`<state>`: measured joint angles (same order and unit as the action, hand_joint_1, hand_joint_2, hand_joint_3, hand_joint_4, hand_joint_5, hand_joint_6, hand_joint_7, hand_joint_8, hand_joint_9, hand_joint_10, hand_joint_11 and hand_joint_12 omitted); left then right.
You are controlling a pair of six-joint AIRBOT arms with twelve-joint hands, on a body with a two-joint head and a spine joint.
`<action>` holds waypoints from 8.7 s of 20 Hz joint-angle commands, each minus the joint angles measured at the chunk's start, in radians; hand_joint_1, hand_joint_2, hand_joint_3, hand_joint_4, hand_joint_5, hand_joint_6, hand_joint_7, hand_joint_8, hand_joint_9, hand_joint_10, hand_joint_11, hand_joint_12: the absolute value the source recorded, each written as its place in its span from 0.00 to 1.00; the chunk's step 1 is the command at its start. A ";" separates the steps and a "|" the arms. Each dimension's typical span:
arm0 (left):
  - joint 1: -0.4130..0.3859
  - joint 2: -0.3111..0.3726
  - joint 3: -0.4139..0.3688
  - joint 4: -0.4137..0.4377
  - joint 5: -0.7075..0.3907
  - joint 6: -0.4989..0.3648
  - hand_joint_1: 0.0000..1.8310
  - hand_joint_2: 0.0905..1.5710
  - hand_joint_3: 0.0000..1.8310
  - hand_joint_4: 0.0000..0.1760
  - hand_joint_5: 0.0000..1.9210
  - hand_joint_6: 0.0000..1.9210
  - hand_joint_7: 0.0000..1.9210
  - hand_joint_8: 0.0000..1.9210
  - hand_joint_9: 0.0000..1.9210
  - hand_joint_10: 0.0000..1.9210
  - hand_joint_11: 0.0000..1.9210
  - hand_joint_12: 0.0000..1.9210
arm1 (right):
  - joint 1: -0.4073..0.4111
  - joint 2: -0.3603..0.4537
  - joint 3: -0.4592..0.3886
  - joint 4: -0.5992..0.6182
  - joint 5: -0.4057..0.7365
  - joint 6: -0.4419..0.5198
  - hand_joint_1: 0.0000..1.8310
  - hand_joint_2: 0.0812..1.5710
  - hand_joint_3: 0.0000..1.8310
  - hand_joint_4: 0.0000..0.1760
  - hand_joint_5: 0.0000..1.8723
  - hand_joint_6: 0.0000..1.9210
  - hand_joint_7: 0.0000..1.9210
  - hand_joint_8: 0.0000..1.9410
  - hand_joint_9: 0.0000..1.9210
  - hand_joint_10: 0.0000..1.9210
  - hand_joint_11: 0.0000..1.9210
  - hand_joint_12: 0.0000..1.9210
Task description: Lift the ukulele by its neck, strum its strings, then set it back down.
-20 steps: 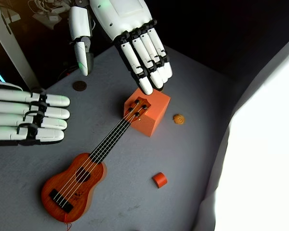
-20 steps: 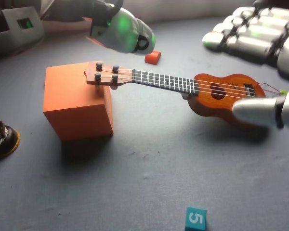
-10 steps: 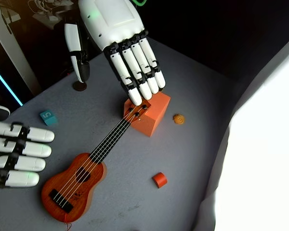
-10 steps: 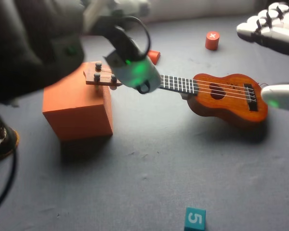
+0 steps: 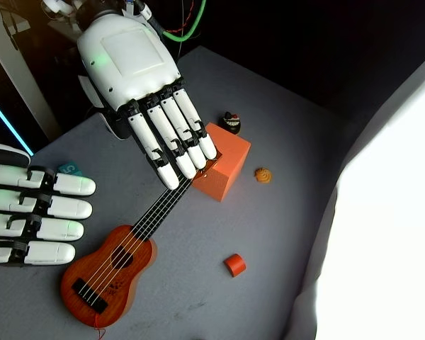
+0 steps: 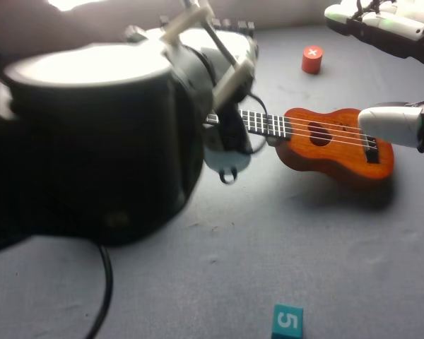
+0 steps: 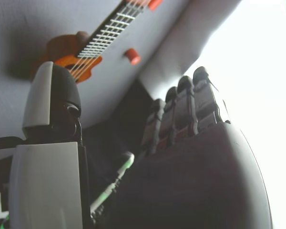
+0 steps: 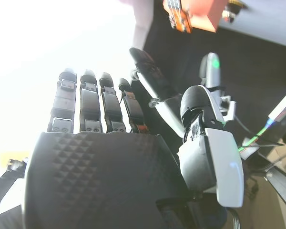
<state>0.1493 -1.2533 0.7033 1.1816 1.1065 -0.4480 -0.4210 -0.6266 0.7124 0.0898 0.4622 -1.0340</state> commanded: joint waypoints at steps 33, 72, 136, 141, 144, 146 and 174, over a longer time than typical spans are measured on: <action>0.222 -0.276 0.335 0.333 -0.041 -0.142 0.66 0.63 0.00 0.11 0.00 0.00 0.00 0.00 0.00 0.00 0.00 0.00 | -0.007 0.005 0.009 -0.004 0.153 0.092 0.05 0.83 0.00 0.00 0.00 0.00 0.00 0.00 0.00 0.00 0.00 0.00; 0.271 -0.317 0.458 0.384 -0.118 -0.165 0.63 0.63 0.00 0.00 0.36 0.97 0.38 1.00 0.43 1.00 0.41 1.00 | -0.027 -0.003 0.053 -0.119 0.164 0.300 0.11 0.83 0.00 0.00 0.00 0.00 0.00 0.00 0.00 0.00 0.00 0.00; 0.018 -0.008 0.139 0.131 -0.271 0.009 0.78 0.75 0.00 0.00 0.55 0.94 0.64 1.00 0.70 1.00 0.72 1.00 | 0.149 0.047 0.099 -0.797 0.068 0.928 0.00 0.84 0.00 0.00 0.05 0.01 0.05 0.01 0.03 0.01 0.00 0.00; 0.048 -0.008 0.132 0.131 -0.271 -0.023 0.80 0.75 0.00 0.00 0.57 1.00 0.65 1.00 0.71 1.00 0.73 1.00 | 0.141 0.037 0.203 -0.488 0.057 0.851 0.01 0.84 0.00 0.00 0.05 0.01 0.06 0.01 0.03 0.01 0.00 0.00; 0.084 -0.014 0.127 0.141 -0.271 -0.040 0.80 0.75 0.00 0.00 0.50 0.95 0.64 1.00 0.70 1.00 0.73 1.00 | 0.133 0.036 0.209 -0.387 0.050 0.775 0.00 0.84 0.00 0.00 0.05 0.01 0.05 0.00 0.02 0.01 0.00 0.00; 0.109 -0.022 0.128 0.155 -0.267 -0.071 0.80 0.75 0.00 0.00 0.56 1.00 0.64 1.00 0.70 1.00 0.72 1.00 | 0.132 0.034 0.209 -0.386 0.047 0.775 0.00 0.84 0.00 0.00 0.03 0.00 0.04 0.00 0.01 0.00 0.00 0.00; 0.337 -0.168 0.271 0.298 -0.240 -0.276 0.37 0.69 0.00 0.00 0.21 0.60 0.24 0.78 0.27 0.89 0.26 0.97 | 0.109 0.029 0.180 -0.400 0.045 0.776 0.03 0.84 0.00 0.00 0.04 0.01 0.04 0.00 0.01 0.01 0.00 0.00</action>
<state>0.4919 -1.4185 0.9733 1.4136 0.8513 -0.7197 -0.3206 -0.6044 0.8928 -0.3328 0.4011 -0.2626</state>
